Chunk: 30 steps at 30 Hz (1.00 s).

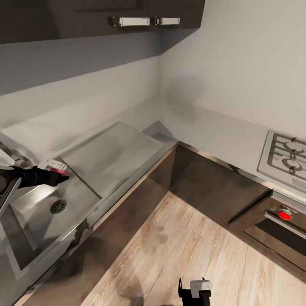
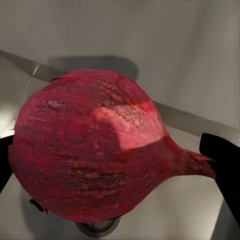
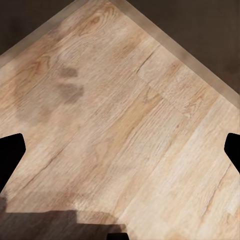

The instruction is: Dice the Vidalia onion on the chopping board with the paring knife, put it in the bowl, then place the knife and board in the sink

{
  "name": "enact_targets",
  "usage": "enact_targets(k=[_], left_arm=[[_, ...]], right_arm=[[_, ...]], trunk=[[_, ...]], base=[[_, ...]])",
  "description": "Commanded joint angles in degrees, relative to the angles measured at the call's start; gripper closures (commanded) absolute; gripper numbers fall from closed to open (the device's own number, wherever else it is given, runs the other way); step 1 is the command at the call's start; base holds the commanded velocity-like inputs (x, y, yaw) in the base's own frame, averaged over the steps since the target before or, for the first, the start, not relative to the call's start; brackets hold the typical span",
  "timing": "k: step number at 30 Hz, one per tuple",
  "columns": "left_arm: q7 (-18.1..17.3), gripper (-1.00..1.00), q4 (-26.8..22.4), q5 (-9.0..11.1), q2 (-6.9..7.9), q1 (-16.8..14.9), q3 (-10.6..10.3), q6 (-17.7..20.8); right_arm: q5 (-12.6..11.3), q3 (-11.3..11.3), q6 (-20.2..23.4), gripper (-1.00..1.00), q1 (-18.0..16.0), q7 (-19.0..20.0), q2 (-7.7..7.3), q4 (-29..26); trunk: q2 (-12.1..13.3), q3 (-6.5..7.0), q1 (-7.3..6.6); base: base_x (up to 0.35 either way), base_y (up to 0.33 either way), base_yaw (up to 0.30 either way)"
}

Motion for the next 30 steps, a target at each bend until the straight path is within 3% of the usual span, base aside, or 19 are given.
enact_targets(k=[1, 12, 16, 30], left_arm=[[-0.13, 1.0, -0.04, -0.07, 0.04, -0.07, -0.06, 0.27], [-0.07, 1.0, -0.06, -0.07, -0.3, -0.07, -0.12, 0.29], [-0.07, 1.0, -0.06, -0.07, -1.45, -0.07, -0.13, 0.23], [-0.07, 1.0, -0.22, -0.07, -1.92, -0.06, 0.0, 0.29]], right_arm=[[-0.25, 0.49, -0.11, -1.0, -0.05, -0.34, 0.02, 0.06], [-0.25, 0.49, -0.11, -1.0, -0.05, -0.3, 0.02, 0.05], [-0.25, 0.49, -0.11, -1.0, -0.05, -0.31, 0.02, 0.07], [-0.25, 0.49, -0.11, -1.0, -0.05, -0.3, 0.02, 0.06]], trunk=[[-0.1, -0.09, 0.03], [-0.1, 0.62, 0.03], [-0.1, 0.96, 0.03], [-0.1, 2.17, 0.03]], base=[[0.0, 0.0, 0.0], [-0.001, 0.0, 0.0], [-0.112, 0.0, 0.0], [-0.292, 0.0, 0.0]])
